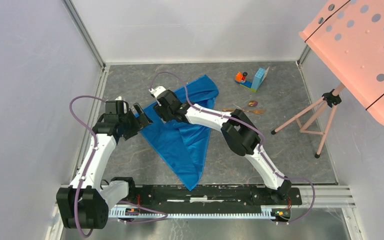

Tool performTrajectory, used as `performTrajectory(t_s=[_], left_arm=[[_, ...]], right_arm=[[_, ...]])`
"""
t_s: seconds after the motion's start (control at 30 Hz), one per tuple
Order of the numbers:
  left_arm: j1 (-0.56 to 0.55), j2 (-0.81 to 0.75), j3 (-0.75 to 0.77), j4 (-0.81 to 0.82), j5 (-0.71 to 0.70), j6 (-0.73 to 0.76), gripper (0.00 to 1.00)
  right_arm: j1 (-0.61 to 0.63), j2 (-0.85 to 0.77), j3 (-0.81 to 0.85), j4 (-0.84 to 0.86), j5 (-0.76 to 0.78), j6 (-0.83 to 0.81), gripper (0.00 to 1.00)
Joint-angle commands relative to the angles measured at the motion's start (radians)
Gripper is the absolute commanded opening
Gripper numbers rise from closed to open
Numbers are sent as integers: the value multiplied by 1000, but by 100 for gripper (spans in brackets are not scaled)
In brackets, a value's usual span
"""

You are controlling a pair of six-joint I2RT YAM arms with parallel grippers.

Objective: Fold the napkin into a case and place the utensils inside
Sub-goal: Flatten out the crumpled napkin at the center of the board.

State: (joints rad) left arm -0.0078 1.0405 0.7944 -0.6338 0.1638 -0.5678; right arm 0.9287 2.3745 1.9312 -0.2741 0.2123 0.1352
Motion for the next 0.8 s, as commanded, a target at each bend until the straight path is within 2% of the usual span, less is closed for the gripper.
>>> performTrajectory(t_s=[0.0, 0.33, 0.43, 0.5, 0.57, 0.67, 0.77], left_arm=[[1, 22, -7, 86, 29, -53, 100], [0, 45, 2, 120, 58, -79, 100], [-1, 53, 0, 141, 58, -94, 100], [-1, 71, -2, 158, 52, -103, 99], [-1, 94, -4, 180, 46, -120, 97], [0, 128, -21, 229, 27, -166, 95], [0, 168, -44, 307, -1, -225, 94]], right_arm=[[1, 16, 5, 4, 18, 24, 61], [0, 93, 23, 9, 20, 5, 54], [1, 101, 36, 6, 19, -5, 42], [-1, 85, 37, 13, 14, -12, 29], [-4, 56, 30, 26, 3, -15, 22], [-8, -3, 19, 49, -15, -12, 17], [-15, -78, -36, 101, -50, 0, 2]])
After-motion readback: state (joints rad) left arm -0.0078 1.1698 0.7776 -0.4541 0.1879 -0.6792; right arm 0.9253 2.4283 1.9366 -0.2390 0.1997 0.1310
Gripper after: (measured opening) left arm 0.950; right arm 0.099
